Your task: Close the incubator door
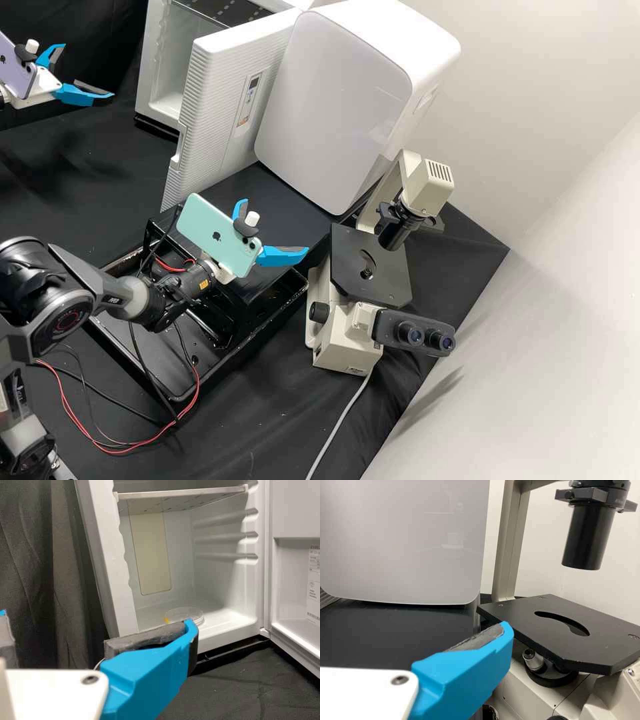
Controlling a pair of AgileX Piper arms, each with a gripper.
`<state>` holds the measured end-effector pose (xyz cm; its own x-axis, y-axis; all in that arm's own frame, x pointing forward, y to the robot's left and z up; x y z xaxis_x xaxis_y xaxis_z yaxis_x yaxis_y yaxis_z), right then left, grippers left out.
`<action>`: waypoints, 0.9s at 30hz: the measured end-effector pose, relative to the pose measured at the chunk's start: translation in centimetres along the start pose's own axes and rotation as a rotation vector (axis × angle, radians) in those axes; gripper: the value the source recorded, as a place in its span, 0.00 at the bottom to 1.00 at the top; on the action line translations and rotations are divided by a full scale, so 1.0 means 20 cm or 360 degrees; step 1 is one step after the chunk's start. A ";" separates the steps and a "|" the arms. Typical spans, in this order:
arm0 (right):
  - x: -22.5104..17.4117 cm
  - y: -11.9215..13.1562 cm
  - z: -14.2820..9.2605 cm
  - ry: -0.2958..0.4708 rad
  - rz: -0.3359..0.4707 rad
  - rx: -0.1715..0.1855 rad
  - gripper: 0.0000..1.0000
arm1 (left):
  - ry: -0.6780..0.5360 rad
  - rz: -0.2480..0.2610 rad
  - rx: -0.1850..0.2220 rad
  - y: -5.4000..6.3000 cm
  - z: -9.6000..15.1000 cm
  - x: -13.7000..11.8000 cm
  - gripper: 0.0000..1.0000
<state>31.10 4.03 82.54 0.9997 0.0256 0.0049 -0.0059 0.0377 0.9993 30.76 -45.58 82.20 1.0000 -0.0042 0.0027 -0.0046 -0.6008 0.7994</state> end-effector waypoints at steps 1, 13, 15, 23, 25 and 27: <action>0.00 0.00 0.00 0.0000 0.0000 0.0000 1.00 | 0.0000 0.0000 0.0000 0.00 0.00 0.00 1.00; 0.00 0.00 0.00 0.0000 0.0000 0.0000 1.00 | 0.0000 0.0000 0.0000 0.00 0.00 0.00 1.00; 0.00 0.00 0.00 0.0000 0.0000 0.0000 1.00 | 0.0000 0.0000 0.0000 0.00 0.00 0.00 1.00; 0.00 0.01 -0.01 0.0036 0.0038 0.0000 0.00 | 0.0000 0.0000 0.0000 0.00 0.00 0.00 1.00; 0.00 0.02 -0.02 0.0058 0.0062 0.0000 0.00 | 0.0000 0.0000 0.0000 0.00 0.00 0.00 1.00; 0.00 0.02 -0.02 0.0068 0.0073 0.0000 0.00 | 0.0000 0.0000 0.0000 0.00 0.00 0.00 1.00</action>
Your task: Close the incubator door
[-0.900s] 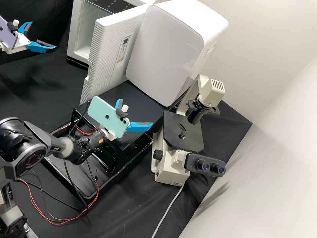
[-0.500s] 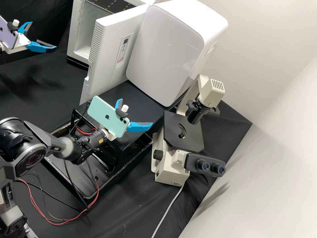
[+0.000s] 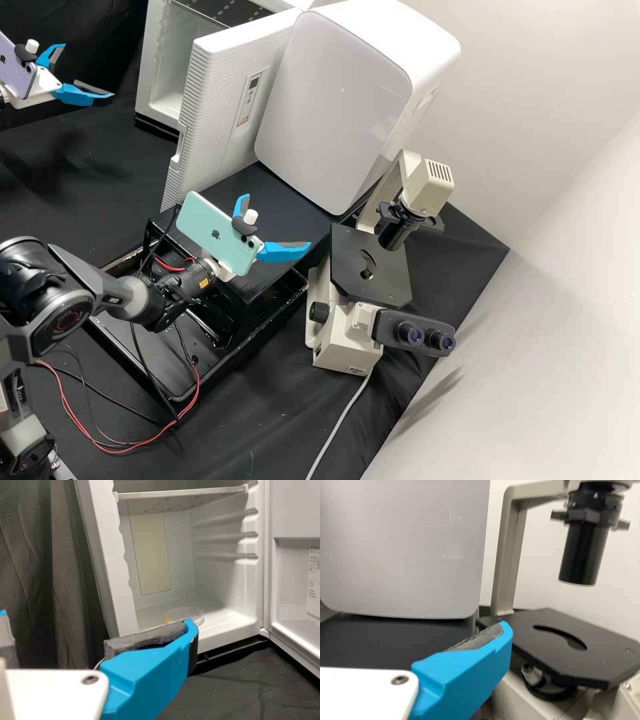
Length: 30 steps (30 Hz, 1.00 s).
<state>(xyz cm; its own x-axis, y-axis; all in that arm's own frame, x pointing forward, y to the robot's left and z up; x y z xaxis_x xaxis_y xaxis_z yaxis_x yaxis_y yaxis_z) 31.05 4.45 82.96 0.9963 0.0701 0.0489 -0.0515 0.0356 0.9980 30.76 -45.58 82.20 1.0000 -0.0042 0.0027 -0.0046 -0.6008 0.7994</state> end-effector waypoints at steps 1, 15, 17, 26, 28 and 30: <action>0.00 0.00 0.00 0.0004 0.0004 0.0000 0.00 | 0.0000 0.0000 0.0000 0.00 0.00 0.00 1.00; 0.08 0.10 -0.10 0.0143 0.0121 -0.0011 0.00 | 0.0000 0.0000 0.0000 0.00 0.00 0.00 1.00; 0.12 0.13 -0.13 0.0185 0.0154 -0.0018 0.00 | 0.0000 0.0000 0.0000 0.00 0.00 0.00 1.00; 0.30 0.20 -0.19 0.0278 0.0265 -0.0107 0.00 | 0.0000 0.0000 0.0000 0.00 0.00 0.00 1.00; 0.36 0.23 -0.22 0.0296 0.0285 -0.0120 0.00 | 0.0000 0.0000 0.0000 0.00 0.00 0.00 1.00; 0.39 0.23 -0.24 0.0304 0.0285 -0.0127 0.00 | 0.0000 0.0000 0.0000 0.00 0.00 0.00 1.00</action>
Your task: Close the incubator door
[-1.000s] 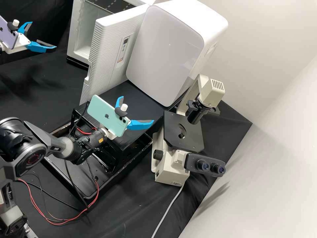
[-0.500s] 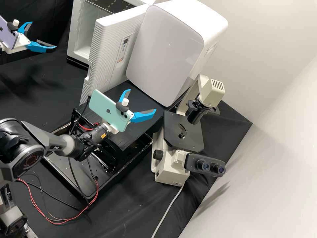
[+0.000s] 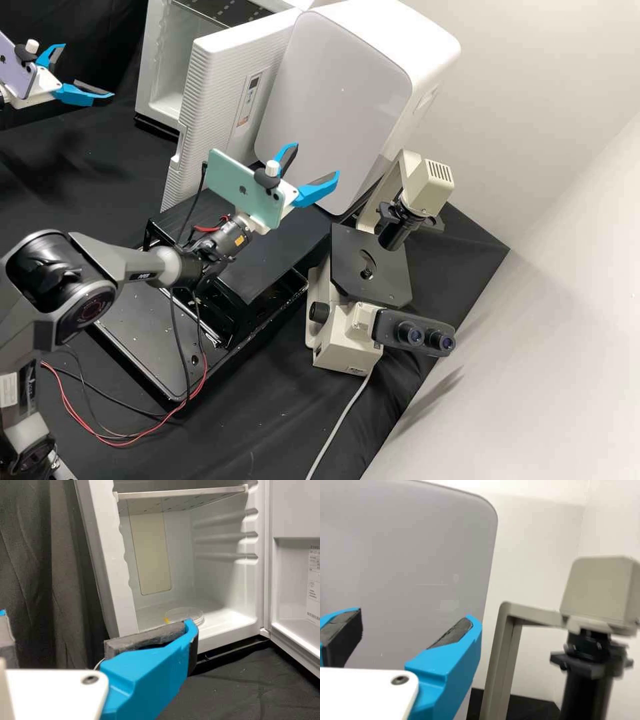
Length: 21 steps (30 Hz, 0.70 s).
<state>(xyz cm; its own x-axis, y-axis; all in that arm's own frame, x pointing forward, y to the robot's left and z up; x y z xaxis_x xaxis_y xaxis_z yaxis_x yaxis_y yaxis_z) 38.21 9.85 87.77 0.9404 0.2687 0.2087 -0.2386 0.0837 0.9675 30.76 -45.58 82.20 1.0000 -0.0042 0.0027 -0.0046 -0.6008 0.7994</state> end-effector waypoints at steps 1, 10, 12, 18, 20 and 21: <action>0.02 0.00 -0.01 0.0010 0.0005 -0.0009 0.00 | 0.0000 0.0000 0.0000 0.00 0.00 0.00 1.00; 0.23 -0.07 -0.15 0.0101 -0.0061 -0.0117 0.00 | 0.0000 0.0000 0.0000 0.00 0.00 0.00 1.00; 0.28 -0.08 -0.20 0.0132 -0.0068 -0.0139 0.00 | 0.0000 0.0000 0.0000 0.00 0.00 0.00 1.00; 0.36 -0.10 -0.31 0.0196 -0.0082 -0.0169 0.00 | 0.0000 0.0000 0.0000 0.00 0.00 0.00 1.00; 0.37 -0.11 -0.34 0.0215 -0.0087 -0.0183 0.00 | 0.0000 0.0000 0.0000 0.00 0.00 0.00 1.00; 0.38 -0.12 -0.35 0.0222 -0.0093 -0.0192 0.00 | 0.0000 0.0000 0.0000 0.00 0.00 0.00 1.00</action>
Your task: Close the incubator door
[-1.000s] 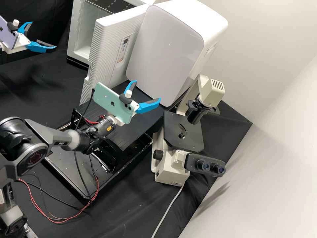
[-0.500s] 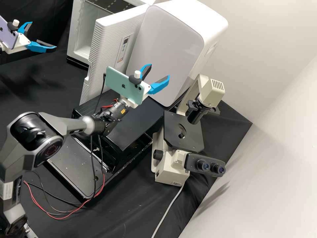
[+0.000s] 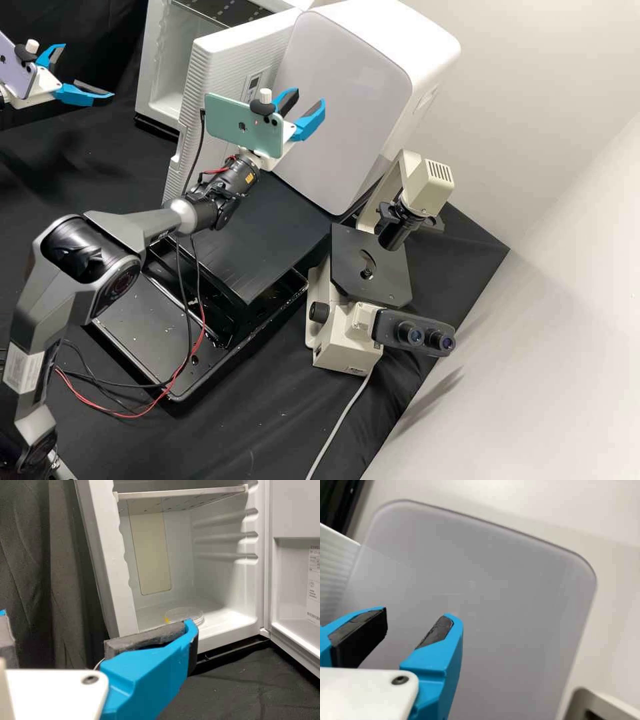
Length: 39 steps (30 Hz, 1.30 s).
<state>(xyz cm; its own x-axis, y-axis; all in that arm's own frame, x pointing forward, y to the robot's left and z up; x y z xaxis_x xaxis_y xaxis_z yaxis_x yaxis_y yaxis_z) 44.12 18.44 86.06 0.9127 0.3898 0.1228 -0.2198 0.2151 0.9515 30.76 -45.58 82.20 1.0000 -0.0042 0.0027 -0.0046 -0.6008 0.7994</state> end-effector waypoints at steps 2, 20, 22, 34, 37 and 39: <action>0.02 -0.01 -0.03 0.0023 0.0000 -0.0008 0.00 | 0.0000 0.0000 0.0000 0.00 0.00 0.00 1.00; 0.17 -0.14 -0.23 0.0182 -0.0174 -0.0116 0.00 | 0.0000 0.0000 0.0000 0.00 0.00 0.00 1.00; 0.19 -0.13 -0.25 0.0193 -0.0187 -0.0087 0.00 | 0.0000 0.0000 0.0000 0.00 0.00 0.00 1.00; 0.23 -0.15 -0.45 0.0397 -0.0282 -0.0049 0.00 | 0.0000 0.0000 0.0000 0.00 0.00 0.00 1.00; 0.26 -0.17 -0.50 0.0469 -0.0318 -0.0002 0.00 | 0.0000 0.0000 0.0000 0.00 0.00 0.00 1.00; 0.28 -0.19 -0.53 0.0504 -0.0328 0.0018 0.00 | 0.0000 0.0000 0.0000 0.00 0.00 0.00 1.00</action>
<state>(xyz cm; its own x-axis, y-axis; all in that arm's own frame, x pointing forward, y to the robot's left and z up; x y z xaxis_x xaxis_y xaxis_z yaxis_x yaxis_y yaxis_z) 46.33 29.29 80.22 0.7851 0.5974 -0.1635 -0.0373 0.3090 0.9503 30.76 -45.58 82.20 1.0000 -0.0042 0.0027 -0.0046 -0.6008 0.7994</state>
